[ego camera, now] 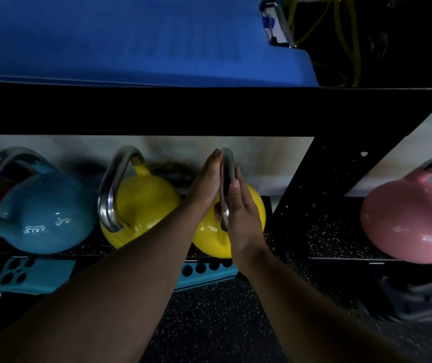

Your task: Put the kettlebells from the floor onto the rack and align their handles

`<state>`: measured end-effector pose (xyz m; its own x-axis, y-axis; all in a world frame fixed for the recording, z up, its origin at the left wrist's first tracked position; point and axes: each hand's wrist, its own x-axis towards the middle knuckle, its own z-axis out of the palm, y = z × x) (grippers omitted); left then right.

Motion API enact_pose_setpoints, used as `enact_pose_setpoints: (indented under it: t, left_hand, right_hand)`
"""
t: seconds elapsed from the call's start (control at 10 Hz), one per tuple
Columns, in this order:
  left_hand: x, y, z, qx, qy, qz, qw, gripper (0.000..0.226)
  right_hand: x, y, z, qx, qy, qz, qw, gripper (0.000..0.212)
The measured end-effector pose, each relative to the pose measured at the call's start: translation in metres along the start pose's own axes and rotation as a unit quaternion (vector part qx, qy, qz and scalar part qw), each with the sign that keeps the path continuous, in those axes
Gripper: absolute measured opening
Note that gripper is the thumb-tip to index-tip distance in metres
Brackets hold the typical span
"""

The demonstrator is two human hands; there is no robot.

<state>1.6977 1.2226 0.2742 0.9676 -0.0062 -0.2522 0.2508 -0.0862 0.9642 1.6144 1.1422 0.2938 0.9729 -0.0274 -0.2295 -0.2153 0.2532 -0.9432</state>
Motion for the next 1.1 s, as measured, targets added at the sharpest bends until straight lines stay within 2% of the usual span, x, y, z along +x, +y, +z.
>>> enact_pose_setpoints:
  t: [0.2,0.5,0.6,0.7,0.8,0.9,1.0,1.1]
  left_hand:
    - [0.001,-0.003,0.002,-0.014,0.002,0.002,1.0,0.055]
    - [0.001,-0.004,0.003,-0.018,-0.001,-0.01,1.0,0.055]
    - [0.0,0.0,0.001,0.007,-0.005,-0.012,1.0,0.06]
    - [-0.002,0.004,0.001,0.042,0.002,0.004,0.999,0.057]
    - [0.001,0.013,-0.001,0.16,0.032,0.033,0.986,0.052]
    - [0.003,0.018,-0.004,0.296,0.05,0.047,0.953,0.052]
    - [-0.006,0.03,-0.011,0.48,0.08,0.072,0.871,0.051]
    - [-0.02,0.038,-0.012,0.517,0.095,0.123,0.842,0.045]
  right_hand:
    - [-0.001,0.001,-0.003,-0.019,-0.004,-0.006,1.0,0.046]
    - [0.001,0.002,-0.01,-0.113,-0.008,-0.029,0.993,0.046]
    - [0.004,0.005,-0.012,-0.159,-0.016,-0.045,0.986,0.048]
    - [0.009,0.004,-0.015,-0.154,-0.033,-0.044,0.986,0.049]
    - [0.012,-0.004,-0.021,-0.222,-0.044,-0.049,0.973,0.05]
    - [0.011,-0.015,-0.022,-0.334,-0.036,-0.07,0.939,0.05]
    - [0.006,-0.043,-0.035,-0.443,-0.032,-0.108,0.89,0.043]
    - [0.0,-0.059,-0.052,-0.509,-0.039,-0.163,0.845,0.038]
